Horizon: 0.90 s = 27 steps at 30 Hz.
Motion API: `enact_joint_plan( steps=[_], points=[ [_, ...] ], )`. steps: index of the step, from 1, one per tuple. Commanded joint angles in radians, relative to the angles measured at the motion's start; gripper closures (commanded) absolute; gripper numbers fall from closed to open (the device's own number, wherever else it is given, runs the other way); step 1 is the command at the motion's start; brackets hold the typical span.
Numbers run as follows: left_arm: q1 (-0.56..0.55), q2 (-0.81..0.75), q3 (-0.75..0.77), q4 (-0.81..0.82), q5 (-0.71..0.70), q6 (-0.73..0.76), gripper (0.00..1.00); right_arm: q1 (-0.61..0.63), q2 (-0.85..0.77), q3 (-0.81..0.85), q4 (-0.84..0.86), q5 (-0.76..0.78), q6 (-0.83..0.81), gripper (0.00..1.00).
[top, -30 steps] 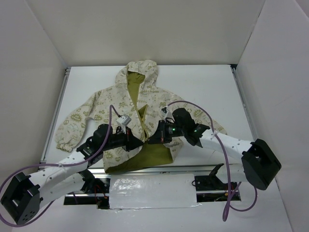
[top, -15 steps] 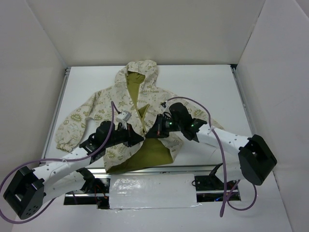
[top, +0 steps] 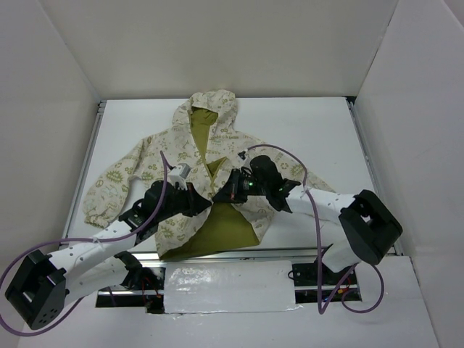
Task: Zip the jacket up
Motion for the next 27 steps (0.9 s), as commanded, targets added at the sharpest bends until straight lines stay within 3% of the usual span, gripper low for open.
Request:
enact_joint_plan(
  steps=[1,7,11,19,27],
  points=[
    [0.001,-0.001,0.015,0.019,0.020,-0.048,1.00,-0.014,-0.004,-0.051,0.252,-0.040,-0.096,1.00],
    [0.001,0.008,0.021,0.002,-0.006,-0.112,1.00,-0.011,0.086,-0.166,0.619,-0.202,-0.102,1.00],
    [0.001,-0.010,0.033,-0.052,-0.072,-0.127,1.00,-0.004,0.094,-0.231,0.731,-0.193,-0.081,1.00],
    [0.001,-0.007,0.029,-0.078,-0.117,-0.126,1.00,0.045,-0.030,-0.289,0.619,-0.054,-0.078,1.00],
    [-0.001,0.062,0.003,0.036,0.061,-0.077,1.00,0.066,-0.117,-0.252,0.448,0.084,-0.056,1.00]
  ],
)
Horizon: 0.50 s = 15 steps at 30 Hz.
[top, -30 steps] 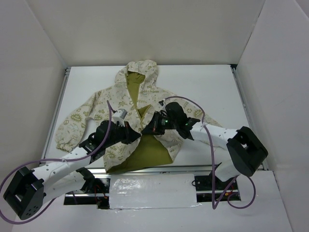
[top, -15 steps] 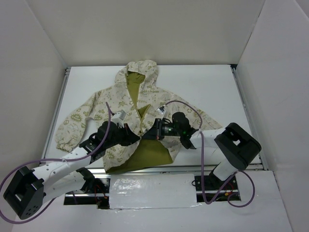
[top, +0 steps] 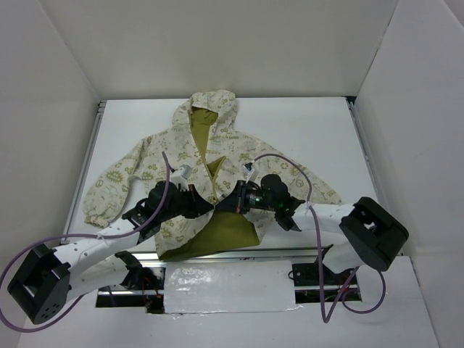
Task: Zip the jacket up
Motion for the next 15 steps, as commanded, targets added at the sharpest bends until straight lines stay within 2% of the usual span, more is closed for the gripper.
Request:
enact_joint_plan(
  steps=[1,4,7,9,15],
  points=[
    [0.007,0.028,0.000,0.059,0.084,0.044,1.00,0.010,-0.080,0.047,-0.061,0.091,0.004,1.00],
    [-0.004,0.029,-0.022,0.082,0.124,0.063,1.00,0.012,-0.118,0.103,-0.162,0.170,0.030,1.00],
    [-0.021,0.040,-0.036,0.079,0.153,0.089,1.00,0.012,-0.135,0.189,-0.340,0.256,0.105,1.00],
    [-0.041,0.061,-0.037,0.077,0.164,0.109,1.00,0.012,-0.122,0.258,-0.482,0.327,0.176,1.00],
    [-0.101,0.101,-0.029,0.070,0.159,0.143,1.00,0.013,-0.056,0.367,-0.696,0.492,0.308,1.00]
  ],
)
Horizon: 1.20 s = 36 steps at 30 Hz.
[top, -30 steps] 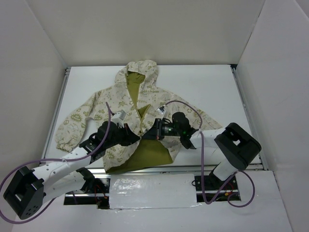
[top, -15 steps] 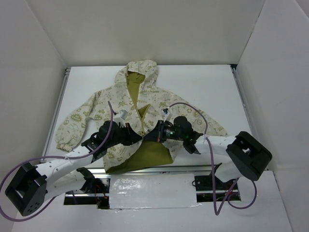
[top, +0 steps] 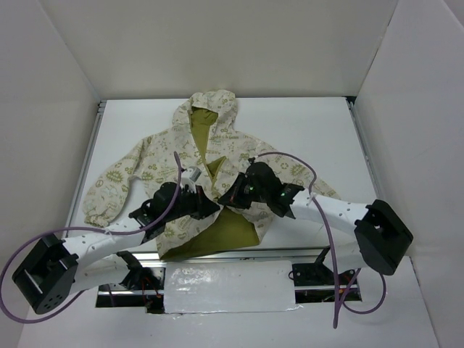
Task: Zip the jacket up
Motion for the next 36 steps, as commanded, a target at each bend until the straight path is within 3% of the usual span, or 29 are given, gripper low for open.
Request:
enact_joint_plan(
  steps=[1,9,14,18,24,32,36],
  points=[
    [-0.059,0.025,-0.016,-0.084,0.098,0.050,1.00,-0.015,0.015,0.110,-0.051,0.234,0.115,1.00],
    [-0.138,0.084,-0.002,-0.142,0.047,0.084,1.00,-0.015,0.112,0.183,-0.111,0.281,0.155,1.00],
    [-0.178,0.127,-0.025,-0.105,0.048,0.070,1.00,-0.014,0.138,0.262,-0.030,0.243,0.129,1.00],
    [-0.180,0.056,-0.047,-0.121,0.018,0.061,1.00,-0.014,0.169,0.296,-0.005,0.200,0.070,1.00],
    [-0.180,-0.010,-0.008,-0.278,-0.171,0.037,1.00,-0.006,0.180,0.179,0.138,0.071,0.030,1.00],
    [-0.178,-0.097,0.028,-0.458,-0.427,-0.057,1.00,0.066,0.020,-0.008,0.077,0.243,0.076,1.00],
    [-0.177,-0.122,0.025,-0.444,-0.423,-0.043,1.00,0.107,-0.029,-0.054,0.038,0.301,0.154,1.00]
  ],
)
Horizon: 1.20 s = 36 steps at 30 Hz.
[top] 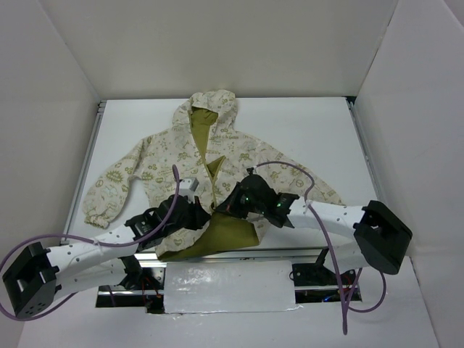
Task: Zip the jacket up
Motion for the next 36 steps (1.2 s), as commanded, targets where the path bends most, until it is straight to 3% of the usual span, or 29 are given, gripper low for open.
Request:
enact_joint_plan(
  steps=[1,8,16,19,22,25,29,32,34,36],
  points=[
    [-0.002,-0.016,0.013,-0.117,-0.033,0.007,1.00,0.016,-0.053,-0.014,0.036,0.173,0.068,1.00],
    [-0.002,0.049,0.001,-0.014,0.163,0.090,1.00,0.039,-0.020,0.049,-0.022,0.181,0.152,1.00],
    [-0.003,0.130,-0.090,0.139,0.332,0.077,1.00,0.045,-0.139,0.098,-0.066,0.274,0.207,1.00],
    [-0.006,0.133,-0.098,0.144,0.334,0.072,1.00,0.043,-0.134,0.139,-0.073,0.301,0.126,1.00],
    [-0.008,0.090,-0.090,0.116,0.317,0.074,1.00,0.020,-0.051,0.153,-0.047,0.207,-0.001,1.00],
    [-0.008,0.043,-0.084,0.098,0.302,0.072,1.00,-0.006,0.054,0.144,0.072,0.063,-0.168,0.91],
    [0.001,0.020,-0.084,0.104,0.323,0.075,1.00,-0.036,0.035,0.064,0.227,-0.072,-0.309,0.83],
    [0.006,0.029,-0.088,0.124,0.350,0.077,1.00,-0.078,-0.010,0.038,0.298,-0.144,-0.366,0.90],
    [0.006,0.047,-0.095,0.141,0.372,0.078,1.00,-0.102,-0.024,0.059,0.289,-0.213,-0.423,0.87],
    [0.009,0.061,-0.101,0.165,0.400,0.077,1.00,-0.107,-0.037,0.084,0.238,-0.232,-0.483,0.73]
  ],
)
